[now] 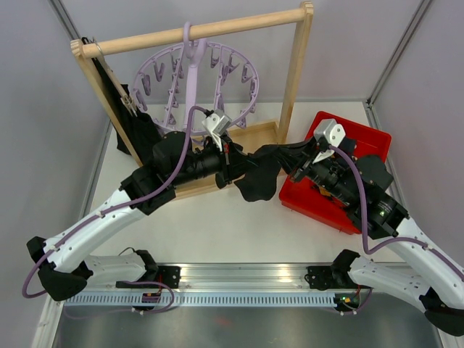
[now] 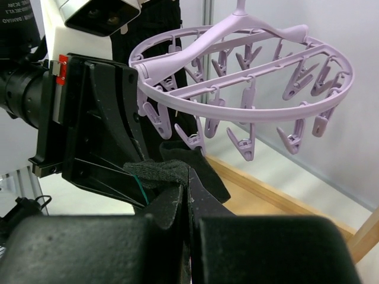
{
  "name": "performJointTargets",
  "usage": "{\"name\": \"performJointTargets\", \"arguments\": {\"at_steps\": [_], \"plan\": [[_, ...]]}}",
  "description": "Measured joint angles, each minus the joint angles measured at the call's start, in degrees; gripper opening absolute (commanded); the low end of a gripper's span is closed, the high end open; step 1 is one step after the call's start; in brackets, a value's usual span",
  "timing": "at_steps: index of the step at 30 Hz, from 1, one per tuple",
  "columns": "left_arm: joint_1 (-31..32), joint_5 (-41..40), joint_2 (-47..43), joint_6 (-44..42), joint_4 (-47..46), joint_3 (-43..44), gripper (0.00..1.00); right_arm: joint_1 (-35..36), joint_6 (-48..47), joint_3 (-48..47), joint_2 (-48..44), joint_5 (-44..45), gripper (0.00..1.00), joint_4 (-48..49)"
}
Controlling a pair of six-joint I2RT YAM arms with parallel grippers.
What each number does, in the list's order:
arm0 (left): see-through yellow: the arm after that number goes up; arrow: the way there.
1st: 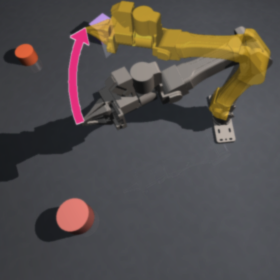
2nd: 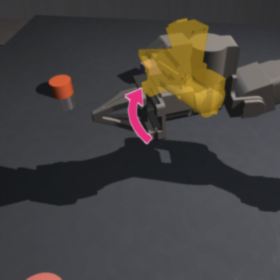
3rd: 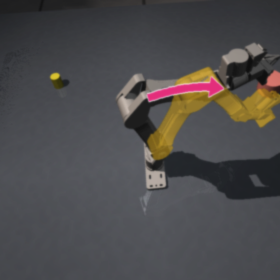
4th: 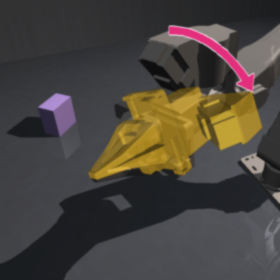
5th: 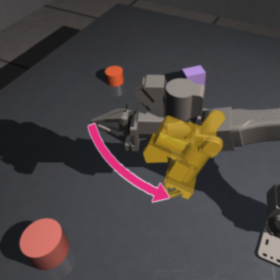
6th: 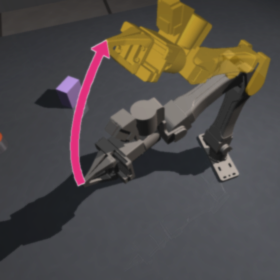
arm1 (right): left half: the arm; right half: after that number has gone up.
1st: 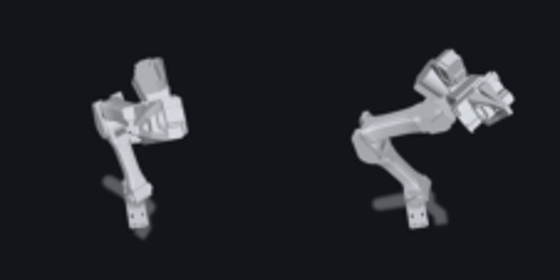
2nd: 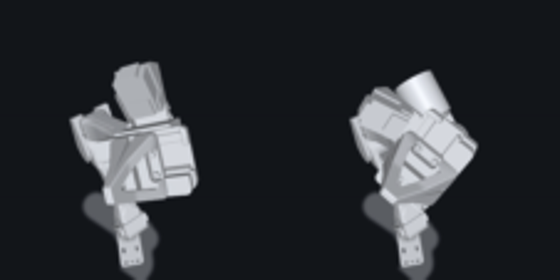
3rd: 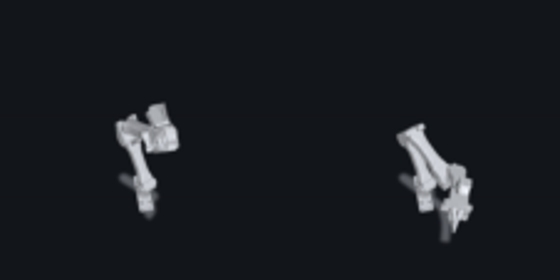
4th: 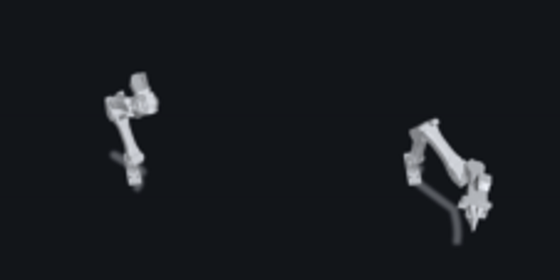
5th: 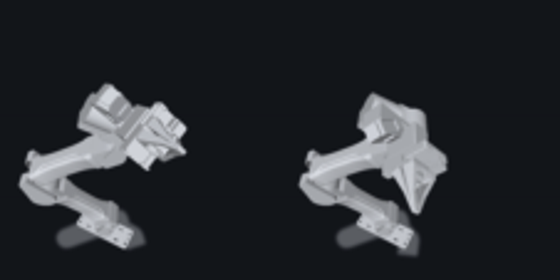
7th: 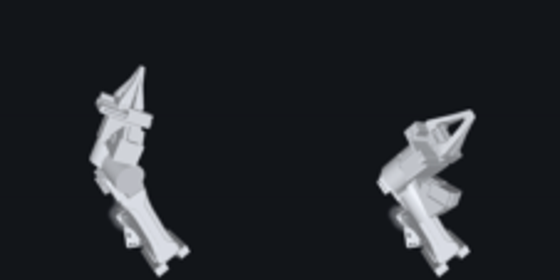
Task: Clip the socks to the hanger
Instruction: Pick up the sock from the bin.
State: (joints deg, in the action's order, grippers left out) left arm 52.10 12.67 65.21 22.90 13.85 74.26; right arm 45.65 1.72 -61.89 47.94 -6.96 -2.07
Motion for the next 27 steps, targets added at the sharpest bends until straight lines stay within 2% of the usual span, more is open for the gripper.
{"name": "performJointTargets", "arguments": {"at_steps": [6, 16, 19, 22, 25, 27], "plan": [[0.00, 0.00, -0.11, 0.00, 0.00, -0.33, 0.08, 0.00, 1.20, -0.07, -0.39, -1.42, 0.00, -1.09], [0.00, -0.02, -1.03, 0.00, -0.22, -1.27, 0.17, 0.00, 3.26, -0.09, -0.55, -2.73, 0.00, -2.51], [0.00, -0.04, -1.66, -0.02, -0.24, -1.66, 0.23, 0.00, 3.72, -0.09, -0.52, -3.15, 0.00, -2.86], [0.00, -0.09, -2.58, -0.15, -0.48, -2.27, 0.36, 0.00, 4.26, -0.09, -0.52, -3.58, 0.00, -3.17], [0.00, -0.13, -3.41, -0.33, -0.66, -2.82, 0.45, 0.00, 4.70, -0.33, -0.48, -3.87, 0.00, -3.54], [0.00, -0.11, -4.04, -0.48, -0.83, -3.41, 0.48, 0.00, 5.05, -1.22, -0.13, -4.28, 0.00, -4.50]]}}
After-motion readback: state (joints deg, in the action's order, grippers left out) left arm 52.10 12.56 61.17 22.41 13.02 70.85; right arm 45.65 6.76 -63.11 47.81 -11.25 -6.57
